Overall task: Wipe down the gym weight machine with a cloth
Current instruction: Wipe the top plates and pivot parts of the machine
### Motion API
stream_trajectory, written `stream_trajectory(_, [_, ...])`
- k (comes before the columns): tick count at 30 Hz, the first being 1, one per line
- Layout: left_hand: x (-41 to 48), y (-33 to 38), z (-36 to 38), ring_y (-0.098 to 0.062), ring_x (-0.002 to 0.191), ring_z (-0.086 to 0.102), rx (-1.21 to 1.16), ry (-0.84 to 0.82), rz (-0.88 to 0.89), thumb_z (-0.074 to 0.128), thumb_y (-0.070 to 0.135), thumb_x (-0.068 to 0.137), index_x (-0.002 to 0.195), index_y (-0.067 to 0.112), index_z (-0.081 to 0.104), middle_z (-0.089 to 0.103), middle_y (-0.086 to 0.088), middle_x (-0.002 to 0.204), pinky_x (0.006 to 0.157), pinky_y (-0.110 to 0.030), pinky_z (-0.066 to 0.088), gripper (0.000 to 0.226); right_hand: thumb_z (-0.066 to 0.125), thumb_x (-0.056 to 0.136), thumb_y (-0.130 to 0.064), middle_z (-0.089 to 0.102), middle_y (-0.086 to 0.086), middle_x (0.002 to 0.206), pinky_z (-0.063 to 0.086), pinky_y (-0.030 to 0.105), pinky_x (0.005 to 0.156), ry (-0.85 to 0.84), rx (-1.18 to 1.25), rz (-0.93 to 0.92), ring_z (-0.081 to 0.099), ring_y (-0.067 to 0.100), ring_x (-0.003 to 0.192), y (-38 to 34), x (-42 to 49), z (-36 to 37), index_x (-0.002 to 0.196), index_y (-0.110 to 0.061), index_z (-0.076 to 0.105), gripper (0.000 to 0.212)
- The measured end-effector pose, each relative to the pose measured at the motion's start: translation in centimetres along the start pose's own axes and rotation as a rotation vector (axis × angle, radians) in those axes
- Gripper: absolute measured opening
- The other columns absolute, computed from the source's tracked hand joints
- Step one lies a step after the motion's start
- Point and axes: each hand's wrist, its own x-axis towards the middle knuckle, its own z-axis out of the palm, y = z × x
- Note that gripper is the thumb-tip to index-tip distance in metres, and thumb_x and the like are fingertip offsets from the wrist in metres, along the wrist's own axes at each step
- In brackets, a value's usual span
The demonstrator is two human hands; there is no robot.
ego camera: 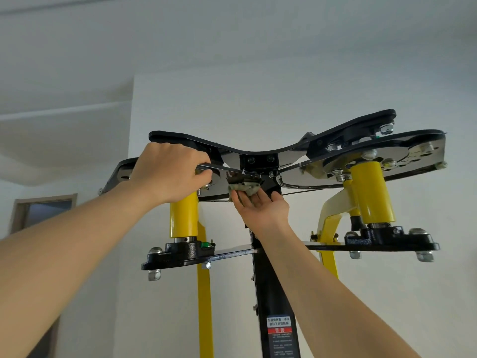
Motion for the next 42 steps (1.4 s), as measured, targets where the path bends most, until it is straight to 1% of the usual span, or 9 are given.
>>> stream_trajectory(8, [0.0, 0.0, 0.1, -0.016, 0.068, 0.06, 0.028, -0.01, 0.004, 0.044, 0.047, 0.097, 0.101, 0.033, 0.071, 0.062, 0.008, 0.07, 0.055, -0.026, 0.034, 0.031, 0.044, 0.101, -0.011, 0.066, 0.022, 0.122, 0.049, 0.051, 0.104, -0.131, -0.221, -0.016, 0.065, 0.038, 0.112, 2.7, -4.2, 1.7, 0.115, 0.005, 0.064, 0.029])
stream_trajectory(15, [0.0, 0.1, 0.2, -0.017, 0.067, 0.059, 0.041, 0.013, 0.006, 0.044, 0.048, 0.098, 0.103, 0.034, 0.071, 0.061, 0.008, 0.069, 0.055, -0.025, 0.027, 0.03, 0.03, 0.105, -0.05, 0.054, 0.022, 0.139, 0.034, 0.057, 0.109, -0.052, -0.231, 0.207, 0.052, 0.042, 0.123, 3.0, -0.3, 2.0, 0.135, -0.004, 0.054, 0.06])
stream_trajectory(21, [0.0, 0.1, 0.2, -0.015, 0.066, 0.058, 0.039, 0.01, 0.014, 0.043, 0.049, 0.098, 0.104, 0.034, 0.071, 0.061, 0.009, 0.069, 0.054, -0.024, 0.024, 0.032, 0.027, 0.102, -0.05, 0.042, 0.024, 0.15, 0.029, 0.057, 0.116, 0.047, -0.114, 0.251, 0.041, 0.044, 0.137, 3.1, 2.2, 2.6, 0.147, -0.007, 0.04, 0.064])
stream_trajectory(27, [0.0, 0.1, -0.1, -0.013, 0.066, 0.058, 0.031, 0.004, 0.013, 0.044, 0.049, 0.098, 0.107, 0.035, 0.071, 0.062, 0.01, 0.07, 0.053, -0.023, 0.025, 0.033, 0.043, 0.102, -0.025, 0.065, 0.016, 0.114, 0.051, 0.038, 0.102, 0.148, -0.195, 0.032, 0.064, 0.03, 0.102, 2.5, 2.6, 1.8, 0.121, -0.005, 0.06, 0.033])
stream_trajectory(30, [0.0, 0.1, -0.1, -0.01, 0.067, 0.058, 0.033, -0.001, 0.012, 0.041, 0.05, 0.098, 0.109, 0.036, 0.071, 0.062, 0.011, 0.072, 0.052, -0.022, 0.024, 0.034, 0.056, 0.094, -0.005, 0.067, 0.009, 0.068, 0.058, 0.031, 0.09, 0.124, -0.344, -0.012, 0.064, 0.015, 0.058, 1.3, 3.1, 0.6, 0.104, -0.002, 0.064, 0.013])
stream_trajectory(32, [0.0, 0.2, -0.2, -0.009, 0.068, 0.057, 0.036, -0.01, 0.008, 0.04, 0.051, 0.098, 0.11, 0.037, 0.07, 0.063, 0.012, 0.074, 0.052, -0.023, 0.024, 0.035, 0.063, 0.093, -0.005, 0.059, 0.005, 0.049, 0.059, 0.032, 0.087, 0.078, -0.365, -0.033, 0.058, 0.012, 0.047, 0.4, 2.0, 0.5, 0.107, -0.003, 0.063, 0.014])
stream_trajectory(36, [-0.1, 0.0, -0.1, -0.008, 0.066, 0.058, 0.022, -0.017, 0.013, 0.041, 0.05, 0.098, 0.108, 0.038, 0.07, 0.062, 0.012, 0.071, 0.052, -0.024, 0.032, 0.033, 0.067, 0.092, -0.003, 0.074, 0.016, 0.094, 0.06, 0.034, 0.082, -0.005, -0.519, -0.149, 0.074, 0.027, 0.09, -2.1, -1.9, 1.1, 0.111, -0.003, 0.068, 0.019])
stream_trajectory(39, [-0.1, 0.1, -0.4, -0.008, 0.07, 0.06, 0.006, -0.047, -0.003, 0.041, 0.054, 0.097, 0.113, 0.041, 0.07, 0.063, 0.012, 0.072, 0.054, -0.024, 0.036, 0.035, 0.058, 0.097, -0.002, 0.072, 0.013, 0.094, 0.058, 0.033, 0.075, -0.157, -0.73, -0.245, 0.071, 0.024, 0.086, -4.6, -4.3, 2.2, 0.11, -0.003, 0.068, 0.016])
stream_trajectory(42, [0.0, 0.4, -0.8, -0.011, 0.089, 0.059, -0.066, -0.062, -0.022, 0.044, 0.064, 0.092, 0.129, 0.047, 0.061, 0.066, 0.013, 0.094, 0.064, -0.026, 0.036, 0.044, 0.058, 0.097, -0.002, 0.069, 0.009, 0.086, 0.057, 0.033, 0.074, -0.248, -0.883, -0.289, 0.068, 0.021, 0.078, -6.3, -5.8, 3.8, 0.104, -0.005, 0.066, 0.011])
